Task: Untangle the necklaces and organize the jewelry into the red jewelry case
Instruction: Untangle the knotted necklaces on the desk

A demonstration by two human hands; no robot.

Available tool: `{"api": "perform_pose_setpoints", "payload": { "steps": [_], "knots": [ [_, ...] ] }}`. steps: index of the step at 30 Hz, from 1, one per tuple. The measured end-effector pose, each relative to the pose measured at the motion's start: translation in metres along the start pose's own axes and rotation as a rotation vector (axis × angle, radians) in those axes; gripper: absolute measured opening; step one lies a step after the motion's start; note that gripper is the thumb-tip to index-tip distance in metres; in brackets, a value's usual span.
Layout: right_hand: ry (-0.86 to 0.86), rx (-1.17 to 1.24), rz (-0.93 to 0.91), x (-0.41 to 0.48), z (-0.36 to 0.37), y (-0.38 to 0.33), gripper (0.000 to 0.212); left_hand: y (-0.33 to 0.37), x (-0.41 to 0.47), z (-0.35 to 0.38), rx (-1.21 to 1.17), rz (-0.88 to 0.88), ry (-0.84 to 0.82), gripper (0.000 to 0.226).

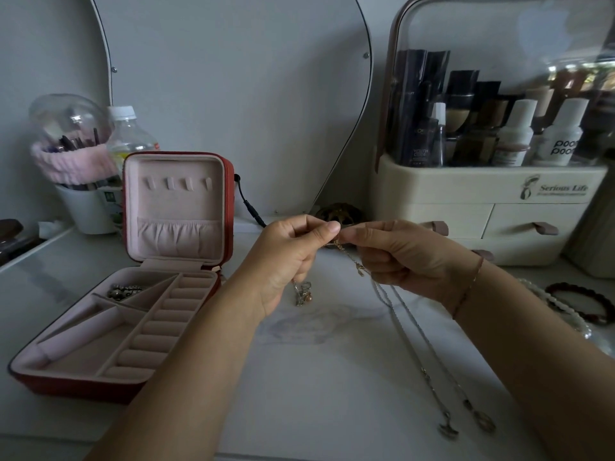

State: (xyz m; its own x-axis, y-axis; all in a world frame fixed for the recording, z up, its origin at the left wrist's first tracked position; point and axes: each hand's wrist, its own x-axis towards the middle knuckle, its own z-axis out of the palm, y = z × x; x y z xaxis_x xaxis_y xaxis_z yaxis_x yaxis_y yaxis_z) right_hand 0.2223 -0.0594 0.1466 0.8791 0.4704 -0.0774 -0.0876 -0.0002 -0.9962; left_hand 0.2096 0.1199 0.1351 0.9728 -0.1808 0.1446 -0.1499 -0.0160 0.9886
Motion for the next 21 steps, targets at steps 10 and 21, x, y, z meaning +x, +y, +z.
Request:
{"api": "perform_pose_setpoints", "payload": {
  "steps": [10,21],
  "knots": [
    [-0.031,-0.039,0.000,0.0005,0.0006,0.0005,0.007,-0.0013,0.0016,0.0007,0.003,0.012,0.007,0.013],
    [-0.023,-0.023,0.007,0.0018,-0.0029,0.0018,0.038,-0.0027,0.0024,-0.0010,0.022,0.048,0.113,0.020]
  ]
}}
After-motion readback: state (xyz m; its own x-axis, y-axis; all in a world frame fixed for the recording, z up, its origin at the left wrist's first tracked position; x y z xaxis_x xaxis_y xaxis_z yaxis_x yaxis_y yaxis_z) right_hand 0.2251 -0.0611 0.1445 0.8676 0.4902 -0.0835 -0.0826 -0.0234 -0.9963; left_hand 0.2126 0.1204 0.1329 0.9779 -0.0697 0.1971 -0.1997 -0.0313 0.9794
